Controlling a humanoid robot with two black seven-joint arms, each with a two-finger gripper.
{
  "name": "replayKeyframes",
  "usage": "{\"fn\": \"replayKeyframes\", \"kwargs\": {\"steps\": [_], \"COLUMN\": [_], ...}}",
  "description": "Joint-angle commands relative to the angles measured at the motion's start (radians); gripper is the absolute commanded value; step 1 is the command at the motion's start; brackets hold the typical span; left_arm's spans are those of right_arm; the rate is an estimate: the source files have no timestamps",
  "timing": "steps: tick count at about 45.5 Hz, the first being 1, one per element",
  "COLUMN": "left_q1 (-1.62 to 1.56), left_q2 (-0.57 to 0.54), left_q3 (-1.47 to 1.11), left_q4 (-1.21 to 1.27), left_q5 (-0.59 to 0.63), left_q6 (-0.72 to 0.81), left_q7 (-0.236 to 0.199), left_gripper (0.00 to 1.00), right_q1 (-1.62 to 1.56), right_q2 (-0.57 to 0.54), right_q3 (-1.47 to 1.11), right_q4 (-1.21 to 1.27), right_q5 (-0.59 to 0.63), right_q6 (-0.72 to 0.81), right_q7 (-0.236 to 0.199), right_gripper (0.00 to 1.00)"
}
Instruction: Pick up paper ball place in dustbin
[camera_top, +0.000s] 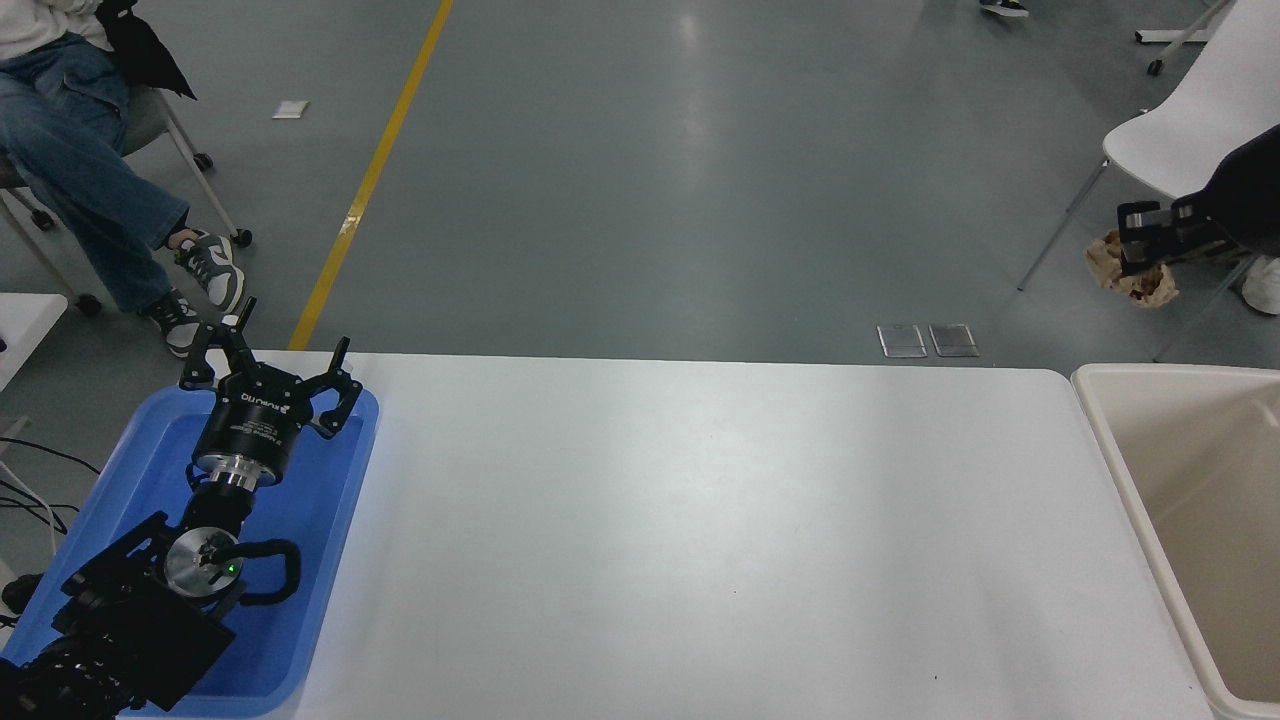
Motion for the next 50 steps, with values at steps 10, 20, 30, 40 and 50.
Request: {"fn": "replayKeyframes", "kwargs": {"steps": [10,20,30,40,50], "left_q1": [0.000,0.000,0.000,0.000,0.000], "left_q2": [0.001,-0.001,-0.001,0.001,0.001], "left_q3": [0.000,0.000,0.000,0.000,0.000], "left_q4": [0.000,0.000,0.000,0.000,0.000], "left_q5": [0.000,0.000,0.000,0.000,0.000], "left_q6": [0.000,0.000,0.000,0.000,0.000], "left_q7": [-0.001,-0.001,0.000,0.000,0.000], "left_gripper": [1.00,1.00,1.00,1.00,1.00], "right_q1": [0.020,0.019,-0.144,-0.513,-0.789], "right_q2": [-0.013,-0.013,-0.013,-0.048,-0.079], "right_q3": [-0.009,-0.009,-0.018,-0.041,0.003], "right_q4": [0.007,0.007,-0.106,-0.492,-0.767], "right_q5": [-0.001,-0.001,-0.027,0.011,0.093], "right_q6": [0.015,0.012,-0.054,-0.120,-0.167], "right_q7": [0.000,0.000,-0.003,-0.005,-0.005], "right_gripper": [0.00,0.00,0.00,0.00,0.00]}}
